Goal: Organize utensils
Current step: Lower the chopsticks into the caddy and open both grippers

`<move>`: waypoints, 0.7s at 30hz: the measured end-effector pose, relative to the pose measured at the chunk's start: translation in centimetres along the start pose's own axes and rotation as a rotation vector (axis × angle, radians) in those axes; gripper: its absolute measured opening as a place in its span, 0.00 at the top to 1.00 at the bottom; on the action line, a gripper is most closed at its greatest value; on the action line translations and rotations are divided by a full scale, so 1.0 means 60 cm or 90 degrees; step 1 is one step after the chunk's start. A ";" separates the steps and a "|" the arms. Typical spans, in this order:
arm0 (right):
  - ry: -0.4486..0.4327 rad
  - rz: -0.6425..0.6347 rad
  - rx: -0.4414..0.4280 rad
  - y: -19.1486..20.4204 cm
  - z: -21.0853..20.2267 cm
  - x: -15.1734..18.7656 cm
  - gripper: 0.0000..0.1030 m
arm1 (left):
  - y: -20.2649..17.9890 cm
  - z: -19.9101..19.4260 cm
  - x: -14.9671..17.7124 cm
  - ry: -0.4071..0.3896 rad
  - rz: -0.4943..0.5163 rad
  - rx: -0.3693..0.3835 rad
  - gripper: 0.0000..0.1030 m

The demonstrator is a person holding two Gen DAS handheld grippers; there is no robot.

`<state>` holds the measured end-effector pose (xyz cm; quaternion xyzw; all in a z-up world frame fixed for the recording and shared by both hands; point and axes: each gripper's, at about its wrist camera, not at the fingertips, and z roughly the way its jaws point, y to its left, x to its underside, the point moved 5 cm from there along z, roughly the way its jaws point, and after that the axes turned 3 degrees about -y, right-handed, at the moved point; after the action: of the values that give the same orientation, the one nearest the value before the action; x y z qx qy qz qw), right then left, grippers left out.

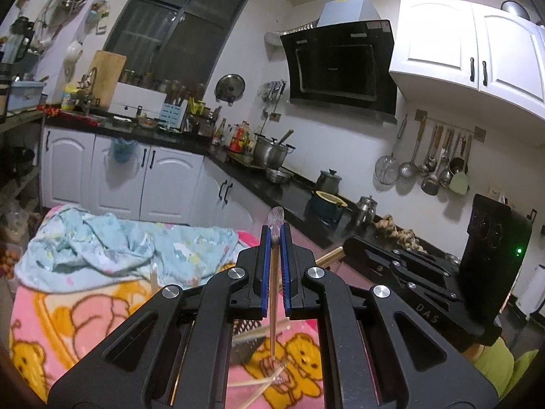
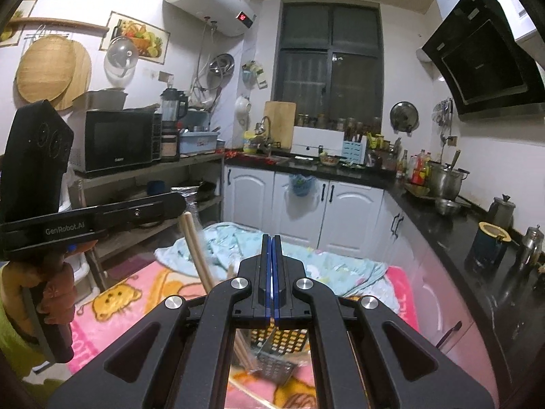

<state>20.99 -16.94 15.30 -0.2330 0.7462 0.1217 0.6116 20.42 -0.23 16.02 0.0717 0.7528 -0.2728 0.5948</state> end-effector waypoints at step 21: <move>0.025 0.002 0.051 -0.054 0.031 0.010 0.99 | 0.058 0.051 -0.014 -0.016 -0.002 -0.076 0.97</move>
<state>24.11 -18.99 14.66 -0.2096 0.7627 0.0880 0.6055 24.79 1.33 15.22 0.0314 0.7604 -0.2292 0.6068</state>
